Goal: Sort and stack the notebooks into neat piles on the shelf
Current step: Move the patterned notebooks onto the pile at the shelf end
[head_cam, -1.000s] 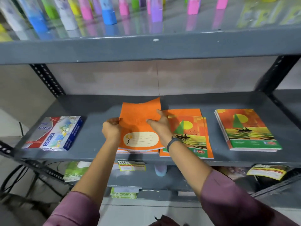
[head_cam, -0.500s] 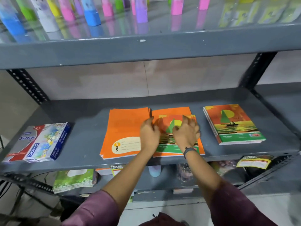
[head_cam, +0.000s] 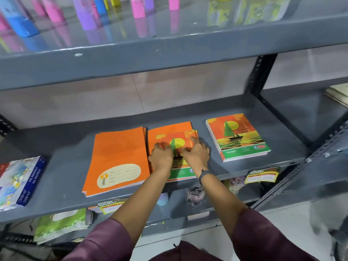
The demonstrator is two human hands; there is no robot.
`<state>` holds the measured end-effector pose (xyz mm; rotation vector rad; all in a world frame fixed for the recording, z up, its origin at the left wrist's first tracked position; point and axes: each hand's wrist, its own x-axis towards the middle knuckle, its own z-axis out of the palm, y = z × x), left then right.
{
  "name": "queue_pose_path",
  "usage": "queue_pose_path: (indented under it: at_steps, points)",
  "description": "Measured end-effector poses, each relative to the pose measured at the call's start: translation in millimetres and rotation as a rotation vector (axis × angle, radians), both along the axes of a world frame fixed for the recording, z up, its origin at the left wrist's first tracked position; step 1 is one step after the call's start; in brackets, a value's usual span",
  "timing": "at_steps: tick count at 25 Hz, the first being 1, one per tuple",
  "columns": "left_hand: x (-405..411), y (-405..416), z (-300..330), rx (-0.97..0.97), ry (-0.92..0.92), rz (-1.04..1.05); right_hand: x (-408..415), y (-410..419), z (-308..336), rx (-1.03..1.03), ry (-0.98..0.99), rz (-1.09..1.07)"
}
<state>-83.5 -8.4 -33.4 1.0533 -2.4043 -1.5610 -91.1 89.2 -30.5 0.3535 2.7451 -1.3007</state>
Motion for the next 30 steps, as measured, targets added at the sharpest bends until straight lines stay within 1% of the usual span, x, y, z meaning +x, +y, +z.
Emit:
queue_pose_path:
  at_steps: [1, 3, 5, 8, 11, 15, 18, 19, 21, 23, 24, 25, 26, 28, 30]
  points:
    - [0, 4, 2, 0.07, 0.024, 0.077, -2, 2, 2, -0.011, -0.008, 0.009]
    - [-1, 15, 8, 0.273, 0.109, 0.22, -9, 9, 10, 0.001, 0.018, 0.013]
    - [-4, 30, 18, 0.445, 0.198, 0.26, -18, 22, 25, 0.036, 0.115, -0.012]
    - [-21, 69, 35, 0.504, 0.306, 0.144, -37, 64, 48, 0.064, 0.228, -0.106]
    - [-43, 116, 46, 0.511, 0.342, -0.016, -54, 117, 54, 0.092, 0.223, -0.205]
    - [-54, 156, 34, 0.446, 0.227, -0.203, -61, 164, 36, 0.076, 0.116, -0.227]
    - [-51, 161, 22, 0.294, 0.154, -0.317, -61, 177, 21, 0.112, 0.012, -0.163]
    - [-49, 158, 20, 0.232, 0.158, -0.357, -60, 176, 20, 0.15, 0.008, -0.149]
    - [-42, 145, 17, 0.091, 0.216, -0.393, -58, 167, 22, 0.251, 0.094, -0.145]
    - [-33, 117, 12, -0.111, 0.261, -0.315, -53, 146, 28, 0.298, 0.236, -0.089]
    - [-27, 100, 9, -0.216, 0.25, -0.248, -49, 131, 29, 0.274, 0.281, -0.021]
    - [-23, 81, 5, -0.298, 0.216, -0.179, -44, 114, 29, 0.202, 0.29, 0.07]
    - [-18, 63, 1, -0.347, 0.164, -0.123, -37, 96, 27, 0.098, 0.255, 0.164]
    - [-13, 35, -2, -0.364, 0.046, -0.061, -22, 66, 20, -0.079, 0.1, 0.302]
    - [-13, 20, -2, -0.375, -0.059, -0.04, -13, 52, 11, -0.109, -0.049, 0.342]
